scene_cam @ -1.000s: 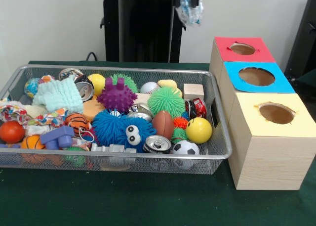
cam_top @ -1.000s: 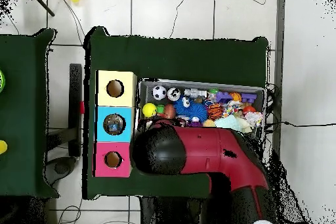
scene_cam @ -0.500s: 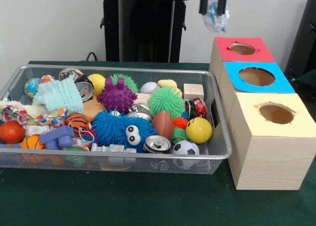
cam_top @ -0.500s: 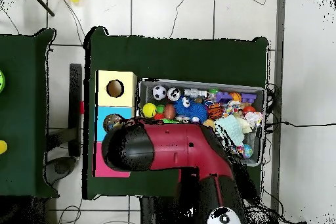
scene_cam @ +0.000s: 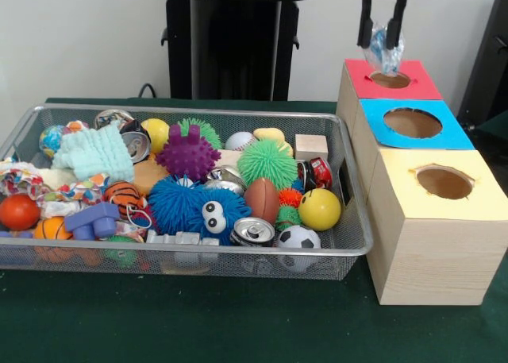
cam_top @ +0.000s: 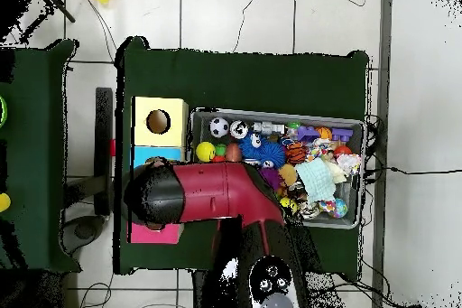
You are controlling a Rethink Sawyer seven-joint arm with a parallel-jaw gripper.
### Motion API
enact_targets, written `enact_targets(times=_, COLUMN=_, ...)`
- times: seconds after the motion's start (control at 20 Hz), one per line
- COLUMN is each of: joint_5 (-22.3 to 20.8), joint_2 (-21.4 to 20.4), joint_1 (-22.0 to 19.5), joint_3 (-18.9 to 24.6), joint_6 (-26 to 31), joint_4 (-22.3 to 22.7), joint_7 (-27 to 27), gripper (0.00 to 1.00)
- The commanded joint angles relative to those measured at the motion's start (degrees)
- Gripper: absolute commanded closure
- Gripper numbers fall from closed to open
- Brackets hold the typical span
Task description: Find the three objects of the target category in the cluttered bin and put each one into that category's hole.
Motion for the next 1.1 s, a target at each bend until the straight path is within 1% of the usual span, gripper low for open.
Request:
enact_targets(times=0.05, joint_5=2.3, joint_2=7.0, joint_1=0.9, joint_3=-2.0, joint_6=-6.0, joint_4=-3.2, joint_7=13.7, gripper=1.0)
enact_targets(times=0.3, joint_5=2.5, joint_2=12.3, joint_1=1.4, joint_3=-2.8, joint_6=-5.7, joint_4=-7.4, joint_7=12.0, gripper=1.0)
enact_targets(times=0.4, joint_5=2.4, joint_2=13.7, joint_1=2.0, joint_3=-3.5, joint_6=-6.5, joint_4=-8.3, joint_7=12.3, gripper=1.0)
enact_targets(times=0.5, joint_5=2.6, joint_2=14.1, joint_1=2.8, joint_3=-4.2, joint_6=-7.3, joint_4=-8.4, joint_7=13.2, gripper=1.0)
enact_targets(times=0.7, joint_5=3.4, joint_2=13.1, joint_1=4.5, joint_3=-5.7, joint_6=-7.4, joint_4=-7.3, joint_7=14.5, gripper=1.0)
enact_targets(times=0.9, joint_5=4.2, joint_2=11.5, joint_1=7.1, joint_3=-7.9, joint_6=-5.8, joint_4=-6.7, joint_7=16.0, gripper=1.0)
enact_targets(times=0.95, joint_5=4.9, joint_2=10.6, joint_1=8.0, joint_3=-8.4, joint_6=-4.7, joint_4=-6.0, joint_7=16.8, gripper=1.0)
enact_targets(times=1.0, joint_5=5.3, joint_2=9.3, joint_1=9.9, joint_3=-9.8, joint_6=-3.6, joint_4=-5.5, joint_7=18.7, gripper=1.0)
enact_targets(times=1.1, joint_5=7.6, joint_2=6.3, joint_1=12.6, joint_3=-10.9, joint_6=-0.6, joint_4=-3.5, joint_7=21.4, gripper=1.0)
